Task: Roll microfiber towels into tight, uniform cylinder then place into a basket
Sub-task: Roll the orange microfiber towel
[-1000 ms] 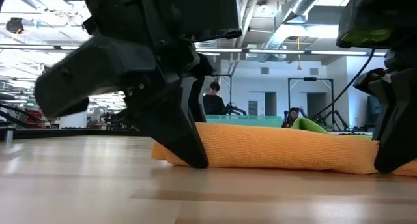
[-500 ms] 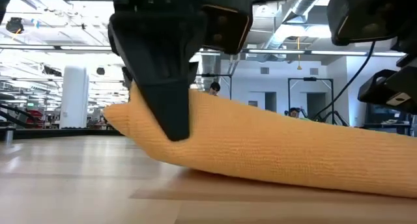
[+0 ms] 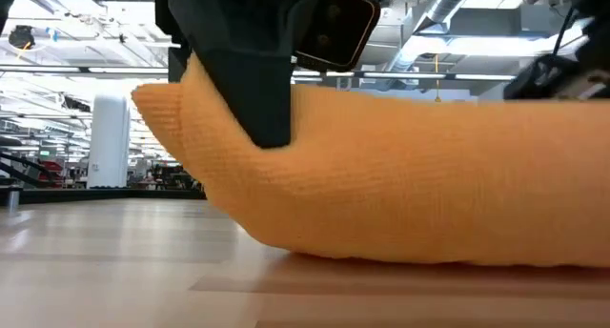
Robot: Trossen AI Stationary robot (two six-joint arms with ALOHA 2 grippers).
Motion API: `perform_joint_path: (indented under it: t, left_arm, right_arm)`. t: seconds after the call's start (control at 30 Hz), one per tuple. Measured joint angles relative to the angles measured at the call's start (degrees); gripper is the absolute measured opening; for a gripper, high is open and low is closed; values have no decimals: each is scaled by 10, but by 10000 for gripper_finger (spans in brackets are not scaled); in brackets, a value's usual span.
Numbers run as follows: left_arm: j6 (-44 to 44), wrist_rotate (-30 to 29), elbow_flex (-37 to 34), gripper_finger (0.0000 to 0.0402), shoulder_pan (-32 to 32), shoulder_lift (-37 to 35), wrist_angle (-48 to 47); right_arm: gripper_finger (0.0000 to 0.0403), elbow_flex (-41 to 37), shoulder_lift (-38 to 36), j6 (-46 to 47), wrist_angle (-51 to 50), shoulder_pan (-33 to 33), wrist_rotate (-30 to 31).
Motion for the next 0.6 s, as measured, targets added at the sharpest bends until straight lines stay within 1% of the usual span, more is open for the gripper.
perform_joint_path:
  t: [0.07,0.17,0.27,0.43,0.6]
  left_arm:
    - [-8,9,-1,12,0,0,14]
    - [-14,12,-1,12,-1,0,18]
    - [-11,3,-1,12,0,0,8]
    - [-10,3,-1,13,3,0,-5]
    - [-8,-6,-1,13,11,0,-18]
  right_arm:
    - [16,-2,0,-30,1,-9,-21]
    - [16,-29,7,-32,38,-30,-52]
    - [13,-81,9,7,101,-51,-65]
    - [15,-160,5,62,252,-68,-111]
    - [13,-207,4,142,326,-80,-123]
